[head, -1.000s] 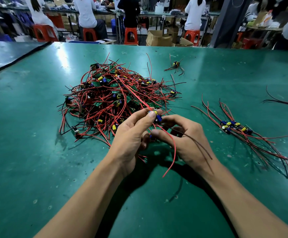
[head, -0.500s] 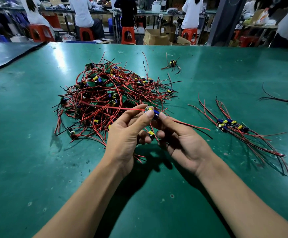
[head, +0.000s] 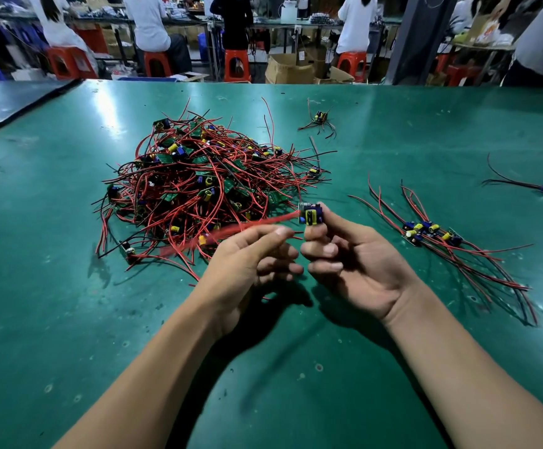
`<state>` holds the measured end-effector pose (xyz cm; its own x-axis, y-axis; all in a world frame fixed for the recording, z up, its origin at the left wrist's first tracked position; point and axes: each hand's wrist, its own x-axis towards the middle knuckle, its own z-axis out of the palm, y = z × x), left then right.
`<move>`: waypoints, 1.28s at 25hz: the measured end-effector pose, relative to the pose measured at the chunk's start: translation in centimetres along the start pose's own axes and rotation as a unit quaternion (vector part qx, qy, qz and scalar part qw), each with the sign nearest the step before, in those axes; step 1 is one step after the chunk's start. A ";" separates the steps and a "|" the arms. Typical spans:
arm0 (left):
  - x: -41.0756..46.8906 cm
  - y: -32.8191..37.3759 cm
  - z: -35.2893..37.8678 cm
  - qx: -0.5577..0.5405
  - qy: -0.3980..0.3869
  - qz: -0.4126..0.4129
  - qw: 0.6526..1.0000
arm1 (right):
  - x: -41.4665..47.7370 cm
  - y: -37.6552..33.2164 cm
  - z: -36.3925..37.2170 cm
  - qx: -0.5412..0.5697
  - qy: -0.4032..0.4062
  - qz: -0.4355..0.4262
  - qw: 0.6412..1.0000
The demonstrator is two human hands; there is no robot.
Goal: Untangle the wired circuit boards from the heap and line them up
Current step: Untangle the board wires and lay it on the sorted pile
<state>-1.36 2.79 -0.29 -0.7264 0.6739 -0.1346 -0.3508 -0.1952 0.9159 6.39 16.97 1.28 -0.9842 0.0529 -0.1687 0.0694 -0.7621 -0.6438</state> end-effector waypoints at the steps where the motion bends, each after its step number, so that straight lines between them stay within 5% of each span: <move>1: 0.0 0.1 -0.1 0.003 -0.015 -0.027 1.000 | -0.1 -0.1 -0.2 -0.031 0.001 0.011 0.999; 9: -0.5 0.1 -0.4 0.035 -0.100 -0.052 0.993 | -0.4 -0.3 -0.9 -0.295 0.047 -0.002 0.954; 20: -0.5 0.1 -0.1 -0.022 -0.116 -0.092 0.989 | -0.1 0.1 -1.2 -0.264 0.046 -0.024 0.963; 32: 0.0 -1.0 1.0 0.107 -0.016 0.012 0.994 | 0.4 1.1 -1.7 -0.284 0.084 -0.102 0.950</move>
<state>-0.41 3.65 -0.80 -0.7130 0.6936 -0.1033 -0.1983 -0.0581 0.9784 6.35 17.20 -0.75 -0.9501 0.3005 -0.0836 0.0037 -0.2570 -0.9664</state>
